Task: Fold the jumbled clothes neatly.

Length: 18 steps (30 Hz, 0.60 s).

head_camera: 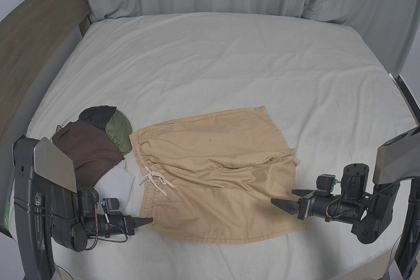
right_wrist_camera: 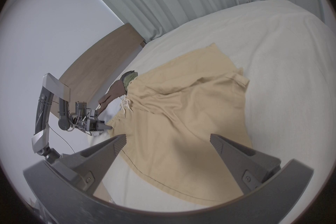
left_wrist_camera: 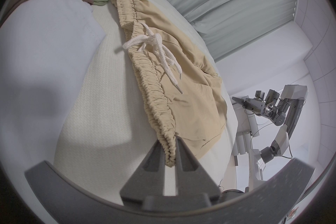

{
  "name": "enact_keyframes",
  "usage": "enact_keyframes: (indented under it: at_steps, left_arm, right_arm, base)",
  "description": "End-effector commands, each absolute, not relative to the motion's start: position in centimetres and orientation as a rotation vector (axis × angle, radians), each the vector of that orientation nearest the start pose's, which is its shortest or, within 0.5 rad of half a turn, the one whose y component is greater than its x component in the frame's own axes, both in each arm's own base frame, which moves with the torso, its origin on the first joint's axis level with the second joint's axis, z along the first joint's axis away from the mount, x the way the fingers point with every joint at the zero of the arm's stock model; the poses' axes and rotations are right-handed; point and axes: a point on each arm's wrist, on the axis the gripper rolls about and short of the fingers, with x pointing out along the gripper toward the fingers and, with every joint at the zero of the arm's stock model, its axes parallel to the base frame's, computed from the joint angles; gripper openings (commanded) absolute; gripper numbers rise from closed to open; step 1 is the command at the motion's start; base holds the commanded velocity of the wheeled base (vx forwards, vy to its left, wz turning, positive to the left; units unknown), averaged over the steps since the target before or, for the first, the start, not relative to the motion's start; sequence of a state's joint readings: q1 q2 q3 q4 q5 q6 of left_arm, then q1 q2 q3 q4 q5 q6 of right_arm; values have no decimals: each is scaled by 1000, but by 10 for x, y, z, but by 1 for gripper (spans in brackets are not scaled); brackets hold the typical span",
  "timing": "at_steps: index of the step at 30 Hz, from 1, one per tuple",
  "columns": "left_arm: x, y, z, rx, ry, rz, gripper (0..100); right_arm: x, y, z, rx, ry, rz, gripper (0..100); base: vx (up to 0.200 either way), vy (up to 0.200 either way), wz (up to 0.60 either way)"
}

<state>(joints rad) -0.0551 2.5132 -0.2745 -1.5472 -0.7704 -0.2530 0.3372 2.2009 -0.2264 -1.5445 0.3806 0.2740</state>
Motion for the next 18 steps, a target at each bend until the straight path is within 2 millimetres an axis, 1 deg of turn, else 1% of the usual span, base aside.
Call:
enact_keyframes:
  at_steps: [1, 2, 4, 10, 18]
  left_arm:
    - [267, -30, -70, -478, 769, -706, 0]
    - [267, -30, -70, -477, 769, -707, 0]
    - [266, -30, -70, -477, 770, -707, 0]
    - [267, -30, -70, -477, 769, -707, 0]
    - [267, -30, -70, -477, 769, -707, 0]
  right_arm:
    - [246, 91, -2, 260, 595, 632, 100]
    - [244, 88, -7, 249, 614, 631, 100]
    - [245, 86, -10, 241, 621, 625, 100]
    - [243, 81, -15, 243, 648, 596, 100]
    - [235, 64, -32, 205, 726, 522, 100]
  base:
    - [0, 0, 0]
    - [0, 0, 0]
    - [0, 0, 0]
    - [0, 0, 0]
    - [0, 0, 0]
